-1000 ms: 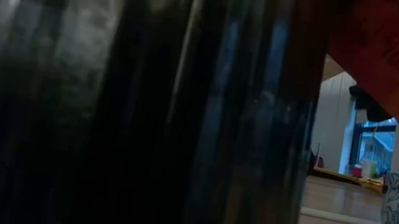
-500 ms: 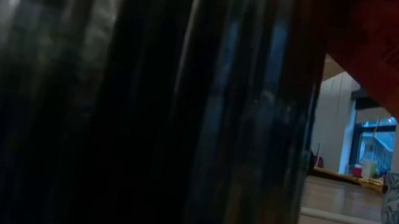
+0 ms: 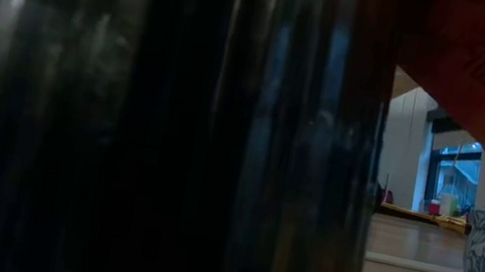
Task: Pick & Place candle stick holders
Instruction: Put the top right gold candle holder on the shelf
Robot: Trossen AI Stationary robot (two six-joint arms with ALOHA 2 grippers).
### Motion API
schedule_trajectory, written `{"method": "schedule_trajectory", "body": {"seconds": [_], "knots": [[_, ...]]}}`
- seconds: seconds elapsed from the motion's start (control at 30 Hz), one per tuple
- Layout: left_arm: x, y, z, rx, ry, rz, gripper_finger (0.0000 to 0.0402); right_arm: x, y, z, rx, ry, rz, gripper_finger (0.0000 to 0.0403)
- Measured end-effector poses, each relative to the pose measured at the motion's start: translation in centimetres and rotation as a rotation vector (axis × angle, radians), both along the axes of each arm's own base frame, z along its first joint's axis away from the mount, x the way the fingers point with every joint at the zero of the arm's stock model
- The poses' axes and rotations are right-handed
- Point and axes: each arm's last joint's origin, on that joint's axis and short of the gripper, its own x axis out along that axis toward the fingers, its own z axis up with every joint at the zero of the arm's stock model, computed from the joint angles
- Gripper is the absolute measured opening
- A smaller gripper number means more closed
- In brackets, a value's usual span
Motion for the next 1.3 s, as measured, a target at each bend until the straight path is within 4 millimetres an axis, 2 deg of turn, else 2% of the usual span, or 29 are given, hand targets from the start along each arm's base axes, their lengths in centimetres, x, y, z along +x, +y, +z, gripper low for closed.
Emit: {"method": "schedule_trajectory", "body": {"seconds": [0.23,0.37,0.47,0.6,0.73,1.03,1.17,1.3], "knots": [[-0.9,1.2,2.5,0.113,-0.177,0.393,0.0203,-0.5,-0.6,0.5,0.101,-0.070,-0.183,0.0089],[-1.4,1.5,3.2,0.140,-0.217,0.510,0.0203,-0.6,-0.6,0.6,0.116,-0.091,-0.206,0.0089],[-2.1,1.6,4.3,-0.054,-0.428,0.490,0.0203,-0.6,-0.6,0.6,0.110,-0.087,-0.209,0.0089],[-3.1,1.7,5.5,-0.504,-0.796,0.335,0.0203,-0.6,-0.6,0.6,0.109,-0.089,-0.210,0.0089],[-3.0,1.9,5.4,-0.761,-0.925,0.288,0.0203,-0.6,-0.6,0.6,0.101,-0.083,-0.214,0.0098],[-2.7,1.9,5.2,-1.032,-1.041,0.195,0.0203,-0.6,-0.6,0.6,0.097,-0.084,-0.208,0.0183],[-2.9,2.0,5.2,-1.044,-1.066,0.242,0.0203,-0.6,-0.6,0.6,0.107,-0.088,-0.209,0.0214],[-2.9,2.0,5.3,-1.050,-1.067,0.235,0.0203,-0.6,-0.7,0.6,0.117,-0.091,-0.223,0.0229]]}}
